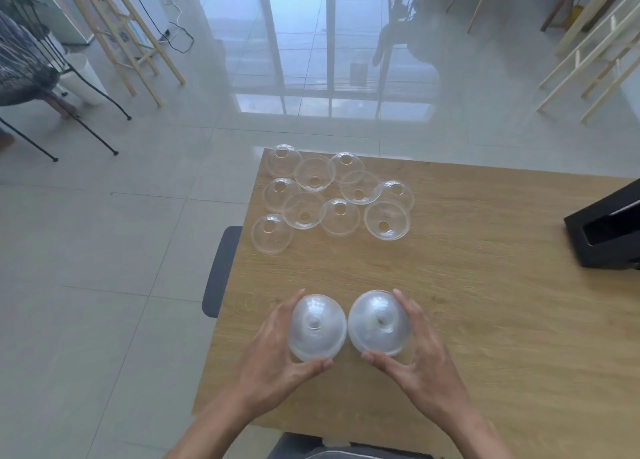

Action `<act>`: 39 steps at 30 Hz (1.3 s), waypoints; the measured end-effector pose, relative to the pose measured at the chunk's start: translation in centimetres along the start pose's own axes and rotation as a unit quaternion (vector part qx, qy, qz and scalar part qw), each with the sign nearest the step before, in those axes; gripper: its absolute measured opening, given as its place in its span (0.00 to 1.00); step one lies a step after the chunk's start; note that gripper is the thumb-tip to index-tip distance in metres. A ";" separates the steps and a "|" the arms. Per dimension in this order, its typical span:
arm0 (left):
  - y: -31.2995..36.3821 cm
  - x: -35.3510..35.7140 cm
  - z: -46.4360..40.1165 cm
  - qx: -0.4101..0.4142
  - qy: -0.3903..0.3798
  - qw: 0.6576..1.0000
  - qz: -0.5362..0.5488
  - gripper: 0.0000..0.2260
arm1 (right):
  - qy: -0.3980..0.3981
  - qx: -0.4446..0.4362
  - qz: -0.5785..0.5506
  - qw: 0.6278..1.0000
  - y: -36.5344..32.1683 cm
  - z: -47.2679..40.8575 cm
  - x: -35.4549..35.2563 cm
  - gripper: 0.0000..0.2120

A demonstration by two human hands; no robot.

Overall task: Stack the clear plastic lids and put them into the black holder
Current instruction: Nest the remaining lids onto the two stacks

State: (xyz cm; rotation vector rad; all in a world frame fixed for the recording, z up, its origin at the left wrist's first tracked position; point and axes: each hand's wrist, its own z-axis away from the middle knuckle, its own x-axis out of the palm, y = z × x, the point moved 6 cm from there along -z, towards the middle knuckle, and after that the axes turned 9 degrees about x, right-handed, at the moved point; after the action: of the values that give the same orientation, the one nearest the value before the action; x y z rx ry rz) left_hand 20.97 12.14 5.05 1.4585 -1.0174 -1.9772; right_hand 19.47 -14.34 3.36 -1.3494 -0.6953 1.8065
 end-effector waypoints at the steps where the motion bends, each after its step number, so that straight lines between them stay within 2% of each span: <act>1: 0.0 0.0 -0.1 -0.001 0.009 1.000 0.004 0.50 | -0.004 -0.005 -0.002 1.000 0.0 -0.3 -0.2 0.48; 7: -0.1 0.3 -0.7 -0.019 0.032 0.999 0.006 0.53 | -0.018 0.000 -0.017 1.000 0.0 -1.5 -1.9 0.48; 9: -0.7 -0.1 -0.8 -0.026 0.038 0.999 -0.004 0.54 | 0.003 0.007 -0.035 0.999 0.3 -2.4 -3.2 0.39; 10: -1.0 -0.6 -0.9 -0.028 0.048 0.998 0.004 0.52 | 0.021 0.004 -0.051 0.998 0.3 -3.1 -4.0 0.33; 13: -2.6 -3.2 -2.2 -0.046 0.106 0.993 0.037 0.36 | 0.103 -0.034 -0.044 0.993 -0.1 -6.0 -6.2 0.19; 15: -3.7 -5.1 -4.4 -0.054 0.145 0.988 0.010 0.33 | 0.140 -0.075 0.015 0.987 -0.6 -9.0 -6.6 0.15; 18: -5.5 -6.8 -9.1 -0.046 0.171 0.982 -0.071 0.35 | 0.154 -0.155 0.187 0.958 -1.6 -13.8 -5.0 0.16; 20: -7.1 -7.1 -12.3 -0.062 0.141 0.981 -0.119 0.39 | 0.124 -0.167 0.285 0.936 -2.0 -16.5 -3.4 0.21; 22: -8.5 -7.1 -14.4 -0.084 0.105 0.978 -0.157 0.42 | 0.094 -0.174 0.337 0.920 -2.3 -18.4 -2.3 0.23; 27: -10.8 -6.7 -15.7 -0.072 0.078 0.973 -0.204 0.38 | 0.108 -0.196 0.403 0.887 -2.6 -19.2 -1.8 0.07; 30: -11.1 -7.0 -14.8 -0.064 0.084 0.973 -0.205 0.37 | 0.139 -0.201 0.366 0.898 -3.1 -17.2 -2.8 0.05; 33: -10.2 -7.7 -12.9 -0.049 0.100 0.982 -0.150 0.36 | 0.163 -0.160 0.270 0.935 -3.5 -14.3 -4.5 0.03; 36: -7.6 -8.6 -10.4 -0.007 0.122 0.990 -0.064 0.35 | 0.190 -0.053 0.068 0.978 -3.0 -10.7 -7.5 0.04; 39: -3.6 -8.9 -7.9 0.055 0.118 0.991 -0.023 0.34 | 0.171 0.049 -0.178 0.968 -2.7 -7.1 -9.8 0.06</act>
State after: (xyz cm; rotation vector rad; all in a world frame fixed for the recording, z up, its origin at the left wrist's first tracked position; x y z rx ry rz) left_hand 31.45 18.76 6.23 1.7420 -1.0096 -1.7494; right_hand 28.43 -21.05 8.68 -1.3285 -0.6063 1.2696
